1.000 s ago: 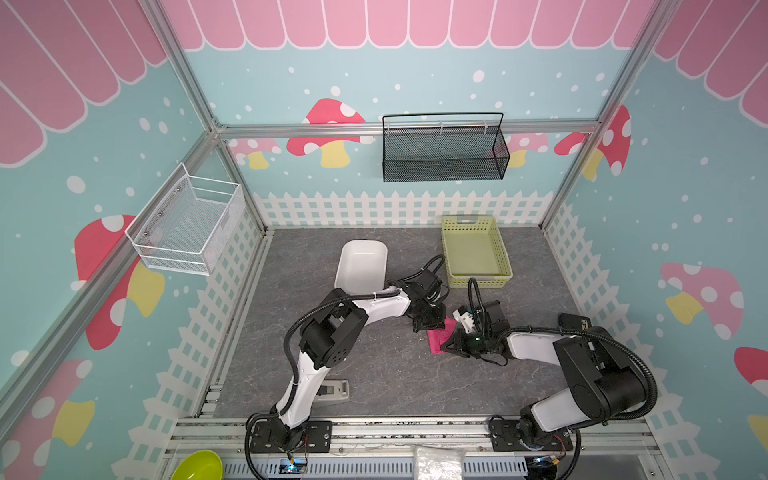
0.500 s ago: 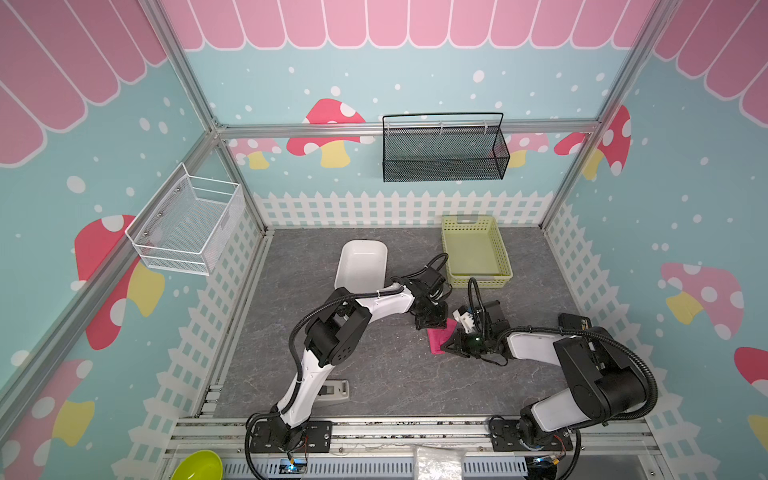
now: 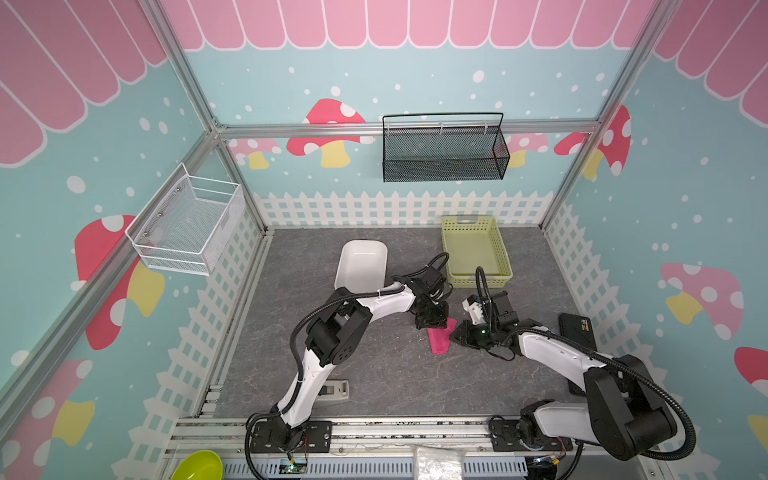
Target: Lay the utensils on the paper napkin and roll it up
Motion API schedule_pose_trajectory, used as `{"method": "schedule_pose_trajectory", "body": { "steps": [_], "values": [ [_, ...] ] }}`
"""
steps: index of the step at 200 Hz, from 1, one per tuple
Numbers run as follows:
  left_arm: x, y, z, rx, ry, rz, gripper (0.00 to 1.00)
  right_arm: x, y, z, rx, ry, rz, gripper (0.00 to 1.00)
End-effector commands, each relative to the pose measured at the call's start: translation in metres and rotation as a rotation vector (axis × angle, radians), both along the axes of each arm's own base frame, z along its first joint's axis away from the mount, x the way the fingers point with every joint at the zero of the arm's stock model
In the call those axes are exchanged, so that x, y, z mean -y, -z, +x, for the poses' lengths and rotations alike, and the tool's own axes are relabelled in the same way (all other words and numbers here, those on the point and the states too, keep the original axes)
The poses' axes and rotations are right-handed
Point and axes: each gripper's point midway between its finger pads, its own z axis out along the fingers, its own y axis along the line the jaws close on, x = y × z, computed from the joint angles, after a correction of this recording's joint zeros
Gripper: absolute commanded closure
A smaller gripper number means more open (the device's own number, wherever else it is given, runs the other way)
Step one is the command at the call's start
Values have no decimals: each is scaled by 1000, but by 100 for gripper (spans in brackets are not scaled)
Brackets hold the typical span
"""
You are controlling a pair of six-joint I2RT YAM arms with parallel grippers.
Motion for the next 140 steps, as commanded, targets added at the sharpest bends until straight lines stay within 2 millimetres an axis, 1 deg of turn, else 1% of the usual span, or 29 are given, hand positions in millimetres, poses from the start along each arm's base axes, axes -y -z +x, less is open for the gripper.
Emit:
{"method": "schedule_pose_trajectory", "body": {
  "steps": [1,13,28,76,98,117,140],
  "values": [
    [-16,37,-14,-58,10,116,94,-9,-3,7,-8,-31,39,85],
    [-15,38,-14,-59,13,117,94,-17,0,7,-30,-54,84,87],
    [-15,38,-15,-63,15,118,94,-23,5,6,-52,-67,118,89],
    [-15,39,-15,-65,19,122,94,-25,25,3,-89,-80,128,92],
    [-14,40,-16,-66,23,121,94,-17,41,-1,-112,-61,78,92],
    [-12,38,-16,-63,29,116,94,-5,58,-6,-144,-39,-1,94],
    [-12,33,-15,-47,33,114,94,0,69,-13,-169,-44,-33,94]
  ]
}}
